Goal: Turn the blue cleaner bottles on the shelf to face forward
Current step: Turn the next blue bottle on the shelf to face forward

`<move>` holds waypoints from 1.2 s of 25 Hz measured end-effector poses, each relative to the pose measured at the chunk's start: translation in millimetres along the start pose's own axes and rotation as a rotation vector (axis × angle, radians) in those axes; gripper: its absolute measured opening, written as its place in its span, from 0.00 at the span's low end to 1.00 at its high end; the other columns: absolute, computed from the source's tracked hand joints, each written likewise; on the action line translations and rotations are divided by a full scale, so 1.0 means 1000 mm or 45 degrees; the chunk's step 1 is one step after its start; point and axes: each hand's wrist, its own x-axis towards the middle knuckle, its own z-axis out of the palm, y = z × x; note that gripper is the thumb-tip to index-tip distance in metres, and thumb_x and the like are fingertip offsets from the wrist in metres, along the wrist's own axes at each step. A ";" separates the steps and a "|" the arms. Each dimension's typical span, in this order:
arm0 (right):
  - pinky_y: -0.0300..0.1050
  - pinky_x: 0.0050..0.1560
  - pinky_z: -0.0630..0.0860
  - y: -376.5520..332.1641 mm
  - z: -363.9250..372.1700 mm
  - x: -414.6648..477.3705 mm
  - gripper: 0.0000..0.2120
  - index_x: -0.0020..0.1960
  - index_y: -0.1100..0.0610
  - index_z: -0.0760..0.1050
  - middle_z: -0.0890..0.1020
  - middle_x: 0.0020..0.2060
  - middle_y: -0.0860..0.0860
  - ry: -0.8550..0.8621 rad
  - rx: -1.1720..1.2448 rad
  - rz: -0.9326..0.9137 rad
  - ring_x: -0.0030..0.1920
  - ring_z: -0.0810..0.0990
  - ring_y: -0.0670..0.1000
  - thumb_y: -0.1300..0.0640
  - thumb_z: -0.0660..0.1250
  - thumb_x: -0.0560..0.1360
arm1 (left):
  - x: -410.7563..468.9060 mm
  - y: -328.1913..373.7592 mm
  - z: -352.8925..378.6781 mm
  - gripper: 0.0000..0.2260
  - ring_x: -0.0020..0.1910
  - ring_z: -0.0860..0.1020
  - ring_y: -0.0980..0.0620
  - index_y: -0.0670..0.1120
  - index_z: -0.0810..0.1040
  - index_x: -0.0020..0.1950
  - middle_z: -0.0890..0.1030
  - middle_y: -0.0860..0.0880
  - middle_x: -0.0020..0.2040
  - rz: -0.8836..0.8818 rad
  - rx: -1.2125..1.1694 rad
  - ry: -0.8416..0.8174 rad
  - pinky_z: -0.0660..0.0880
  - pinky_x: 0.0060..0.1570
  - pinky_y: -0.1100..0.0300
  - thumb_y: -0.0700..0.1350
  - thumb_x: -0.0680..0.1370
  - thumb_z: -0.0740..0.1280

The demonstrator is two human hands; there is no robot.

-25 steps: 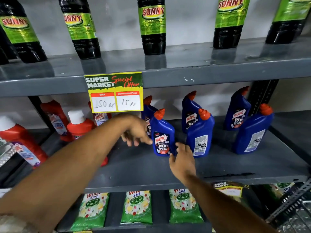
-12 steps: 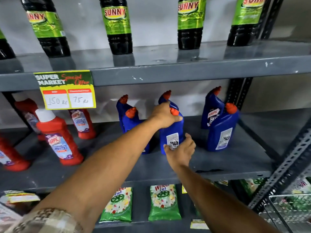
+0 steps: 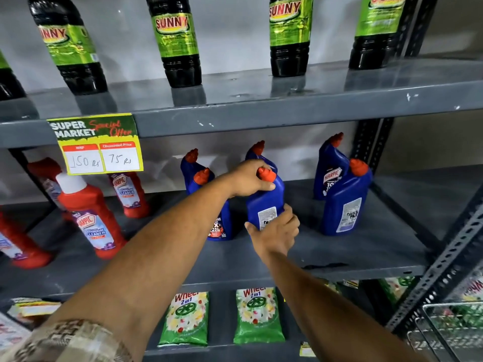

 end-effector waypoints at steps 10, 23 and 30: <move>0.51 0.61 0.74 0.013 -0.011 0.000 0.41 0.69 0.53 0.61 0.71 0.63 0.54 -0.177 0.341 -0.228 0.60 0.73 0.52 0.54 0.74 0.59 | -0.001 0.000 -0.010 0.22 0.44 0.79 0.49 0.51 0.71 0.69 0.77 0.46 0.58 0.079 0.057 -0.137 0.79 0.41 0.57 0.45 0.75 0.69; 0.28 0.41 0.70 0.052 -0.046 0.026 0.20 0.55 0.49 0.74 0.78 0.48 0.49 -0.322 0.277 -0.356 0.43 0.77 0.41 0.57 0.72 0.64 | 0.011 -0.018 0.009 0.18 0.57 0.79 0.49 0.43 0.76 0.61 0.81 0.45 0.59 0.042 -0.232 -0.018 0.73 0.62 0.55 0.39 0.71 0.72; 0.40 0.55 0.77 0.074 -0.053 0.046 0.25 0.68 0.49 0.69 0.80 0.53 0.46 -0.411 0.414 -0.318 0.54 0.80 0.45 0.62 0.67 0.73 | 0.008 -0.029 0.028 0.19 0.55 0.81 0.45 0.45 0.77 0.56 0.83 0.42 0.55 -0.012 -0.345 -0.043 0.77 0.59 0.50 0.33 0.68 0.73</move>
